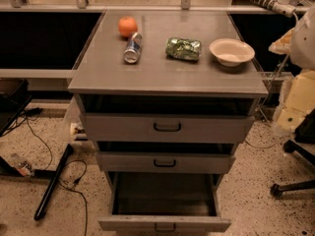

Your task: Close bottom drawer

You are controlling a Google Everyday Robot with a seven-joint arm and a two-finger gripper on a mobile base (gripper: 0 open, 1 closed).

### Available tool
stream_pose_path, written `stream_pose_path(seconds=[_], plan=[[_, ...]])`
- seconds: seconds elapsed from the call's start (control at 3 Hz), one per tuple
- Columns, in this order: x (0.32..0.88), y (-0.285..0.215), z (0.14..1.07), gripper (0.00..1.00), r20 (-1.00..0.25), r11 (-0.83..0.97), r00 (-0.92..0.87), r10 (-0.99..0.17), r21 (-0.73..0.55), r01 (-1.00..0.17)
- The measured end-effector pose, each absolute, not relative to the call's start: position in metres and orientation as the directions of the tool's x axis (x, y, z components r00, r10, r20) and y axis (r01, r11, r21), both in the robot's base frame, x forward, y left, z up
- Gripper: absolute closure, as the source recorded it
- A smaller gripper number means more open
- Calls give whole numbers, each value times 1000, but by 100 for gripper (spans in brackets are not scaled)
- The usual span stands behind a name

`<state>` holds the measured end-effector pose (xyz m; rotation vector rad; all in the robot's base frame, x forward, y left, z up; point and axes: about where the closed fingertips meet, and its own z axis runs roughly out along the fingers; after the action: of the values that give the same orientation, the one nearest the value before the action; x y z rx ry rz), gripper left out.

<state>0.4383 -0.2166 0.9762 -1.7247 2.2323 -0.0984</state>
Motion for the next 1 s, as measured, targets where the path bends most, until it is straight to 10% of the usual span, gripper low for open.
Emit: stream_pose_path(seconds=[1.0], plan=[[427,-183,908,0,-195,213,-181,-964,-157,-964]])
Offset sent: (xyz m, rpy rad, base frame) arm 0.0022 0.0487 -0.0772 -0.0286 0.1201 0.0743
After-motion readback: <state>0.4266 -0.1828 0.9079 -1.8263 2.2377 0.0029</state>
